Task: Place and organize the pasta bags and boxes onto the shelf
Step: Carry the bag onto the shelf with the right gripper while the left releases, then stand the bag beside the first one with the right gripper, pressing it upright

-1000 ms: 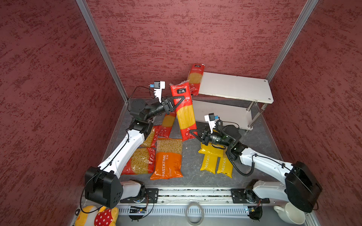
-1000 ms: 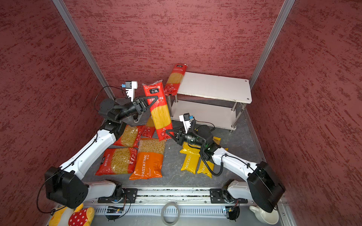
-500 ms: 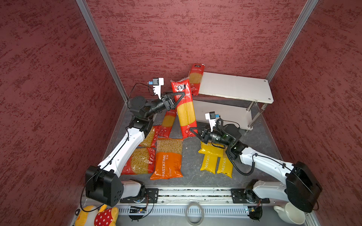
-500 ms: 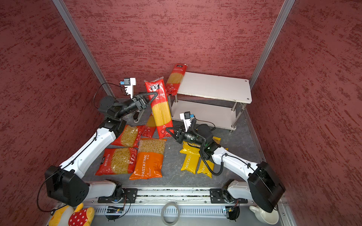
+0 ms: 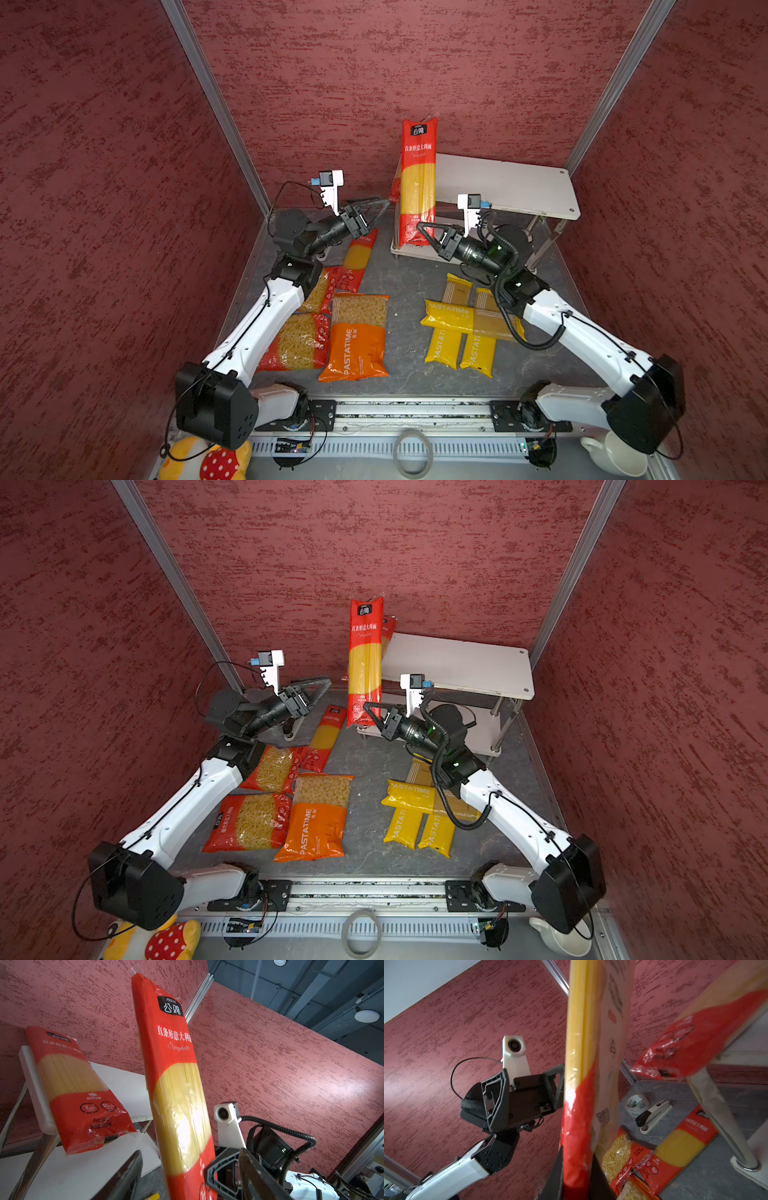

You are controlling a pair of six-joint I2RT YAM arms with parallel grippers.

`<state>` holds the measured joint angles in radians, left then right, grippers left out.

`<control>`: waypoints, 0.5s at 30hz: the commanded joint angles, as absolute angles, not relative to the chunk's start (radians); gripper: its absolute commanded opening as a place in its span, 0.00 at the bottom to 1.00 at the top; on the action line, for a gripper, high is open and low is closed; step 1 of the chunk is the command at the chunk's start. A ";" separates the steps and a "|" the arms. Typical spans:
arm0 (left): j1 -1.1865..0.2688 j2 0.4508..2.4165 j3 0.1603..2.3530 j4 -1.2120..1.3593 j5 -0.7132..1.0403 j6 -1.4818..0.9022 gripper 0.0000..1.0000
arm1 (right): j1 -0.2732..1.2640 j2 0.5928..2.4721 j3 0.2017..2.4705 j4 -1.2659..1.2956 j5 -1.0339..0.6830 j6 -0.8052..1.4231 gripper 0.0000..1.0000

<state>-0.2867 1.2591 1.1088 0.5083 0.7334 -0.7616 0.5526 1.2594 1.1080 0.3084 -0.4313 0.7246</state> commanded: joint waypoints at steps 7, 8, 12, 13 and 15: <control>-0.293 1.138 0.891 0.486 0.664 -0.732 0.73 | 0.385 1.347 1.568 -0.067 -0.350 0.796 0.00; -0.295 1.125 0.861 0.486 0.655 -0.736 0.73 | 0.361 1.367 1.602 -0.097 -0.370 0.831 0.00; -0.323 1.069 0.774 0.420 0.607 -0.724 0.72 | 0.300 1.431 1.648 -0.087 -0.460 0.960 0.00; -0.335 1.053 0.754 0.409 0.587 -0.713 0.73 | 0.297 1.443 1.657 -0.087 -0.463 0.973 0.00; -0.356 1.034 0.733 0.384 0.563 -0.694 0.73 | 0.297 1.468 1.672 -0.094 -0.465 0.987 0.00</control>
<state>-0.3336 1.0721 0.7456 0.4141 0.6182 -0.7345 0.2920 1.4582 1.6093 -0.1680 -0.4137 0.9318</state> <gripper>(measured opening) 0.725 0.149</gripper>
